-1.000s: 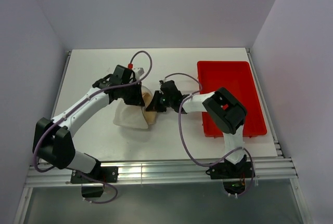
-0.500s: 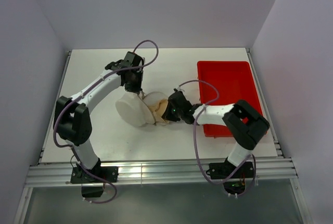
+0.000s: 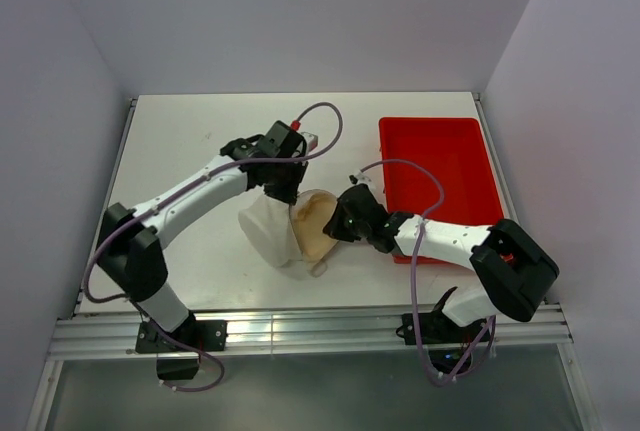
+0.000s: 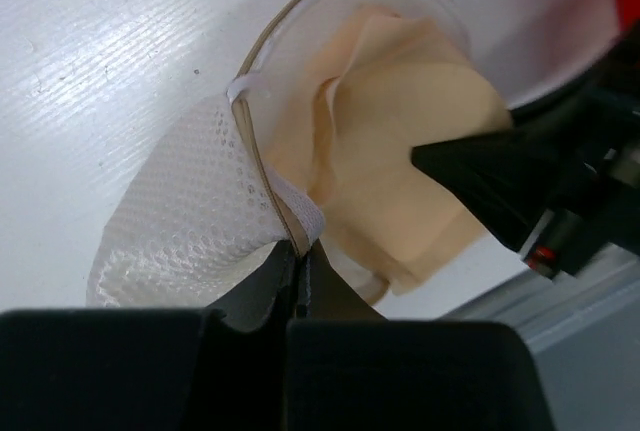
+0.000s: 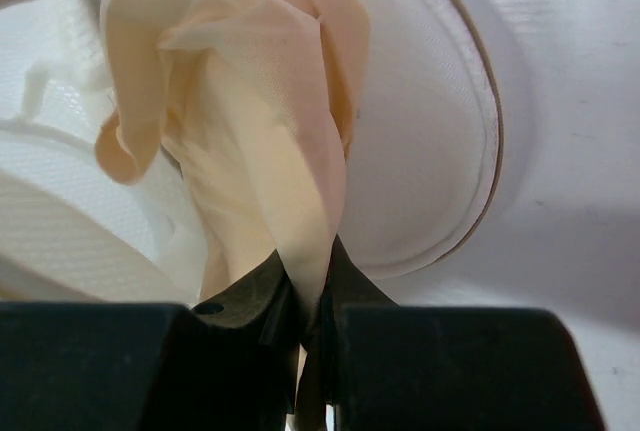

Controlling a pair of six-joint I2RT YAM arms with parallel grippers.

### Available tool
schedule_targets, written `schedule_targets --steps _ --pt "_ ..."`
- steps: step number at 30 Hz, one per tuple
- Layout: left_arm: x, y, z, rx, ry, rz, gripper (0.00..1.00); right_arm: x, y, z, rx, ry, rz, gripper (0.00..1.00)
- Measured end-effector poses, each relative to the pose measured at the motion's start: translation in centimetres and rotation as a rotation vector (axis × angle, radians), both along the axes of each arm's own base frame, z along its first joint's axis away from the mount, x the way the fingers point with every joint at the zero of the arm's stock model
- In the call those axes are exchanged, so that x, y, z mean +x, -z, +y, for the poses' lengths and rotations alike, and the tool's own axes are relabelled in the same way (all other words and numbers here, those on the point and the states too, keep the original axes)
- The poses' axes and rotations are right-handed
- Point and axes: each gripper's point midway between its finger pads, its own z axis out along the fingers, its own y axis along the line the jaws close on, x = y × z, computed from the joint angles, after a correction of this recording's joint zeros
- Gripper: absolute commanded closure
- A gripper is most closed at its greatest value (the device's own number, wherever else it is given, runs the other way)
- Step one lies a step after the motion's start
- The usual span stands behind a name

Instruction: Place the bra in the laundry bag and zip it closed

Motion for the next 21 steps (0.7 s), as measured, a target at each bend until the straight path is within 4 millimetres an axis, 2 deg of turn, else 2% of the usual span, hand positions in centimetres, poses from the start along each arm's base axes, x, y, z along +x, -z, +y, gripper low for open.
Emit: schedule_targets --steps 4,6,15,21 --pt "-0.8 -3.1 0.2 -0.074 0.013 -0.043 1.00 -0.1 -1.1 1.4 0.064 -0.046 -0.006 1.00" --pt "-1.2 -3.9 0.0 -0.102 0.025 -0.048 1.00 -0.2 -1.9 2.4 0.110 -0.079 -0.017 1.00" --pt "-3.0 -2.7 -0.4 -0.120 0.096 0.011 1.00 -1.1 -7.3 7.0 0.364 -0.310 -0.147 1.00" --pt "-3.6 -2.9 -0.8 -0.148 0.141 0.032 1.00 -2.2 -9.3 8.5 0.487 -0.427 -0.216 1.00"
